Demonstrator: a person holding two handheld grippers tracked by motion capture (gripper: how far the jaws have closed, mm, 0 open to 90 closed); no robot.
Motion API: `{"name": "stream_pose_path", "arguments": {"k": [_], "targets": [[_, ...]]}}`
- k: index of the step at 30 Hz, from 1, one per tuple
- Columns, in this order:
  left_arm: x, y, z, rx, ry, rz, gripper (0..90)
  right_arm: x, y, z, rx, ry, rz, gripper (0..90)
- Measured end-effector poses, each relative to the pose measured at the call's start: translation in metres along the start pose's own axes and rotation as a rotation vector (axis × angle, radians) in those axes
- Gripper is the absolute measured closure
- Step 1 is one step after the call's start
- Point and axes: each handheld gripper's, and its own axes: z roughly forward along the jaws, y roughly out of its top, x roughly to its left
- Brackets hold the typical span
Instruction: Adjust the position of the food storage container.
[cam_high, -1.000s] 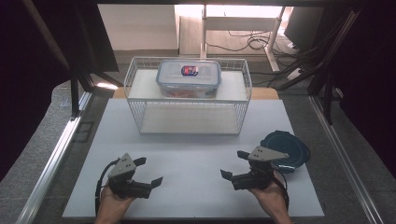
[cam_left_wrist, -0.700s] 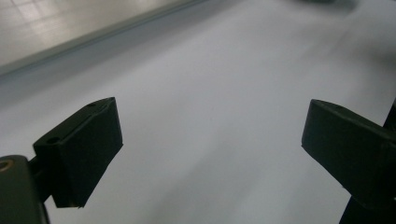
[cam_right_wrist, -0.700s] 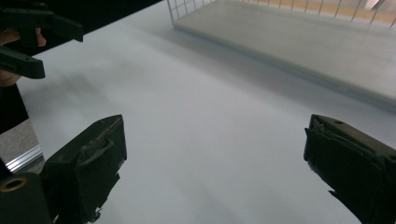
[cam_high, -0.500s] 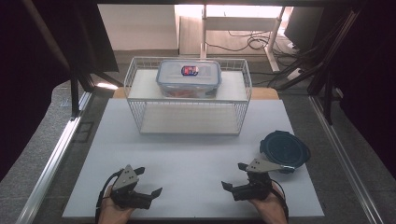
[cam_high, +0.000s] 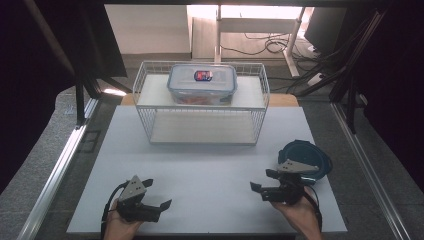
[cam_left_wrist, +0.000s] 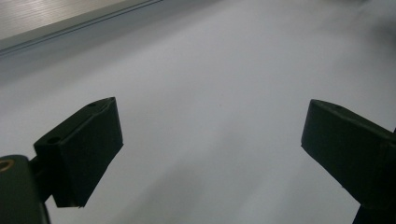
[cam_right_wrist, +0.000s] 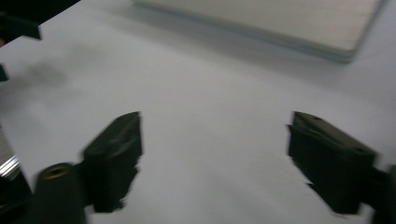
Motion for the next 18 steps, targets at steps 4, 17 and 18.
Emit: {"name": "stream_pose_path", "arguments": {"k": [4, 17, 18], "targets": [[0.001, 0.0, 0.001, -0.003, -0.012, -0.012, 4.8, -0.017, 0.006, -0.014, 0.005, -0.068, -0.016, 61.6], [0.001, -0.001, 0.005, 0.018, -0.022, -0.012, 4.9, -0.074, 0.009, -0.039, -0.017, -0.223, 0.021, 88.9], [0.001, -0.002, 0.006, 0.023, -0.02, -0.012, 4.8, -0.08, 0.009, -0.041, -0.019, -0.238, 0.03, 88.9]]}}
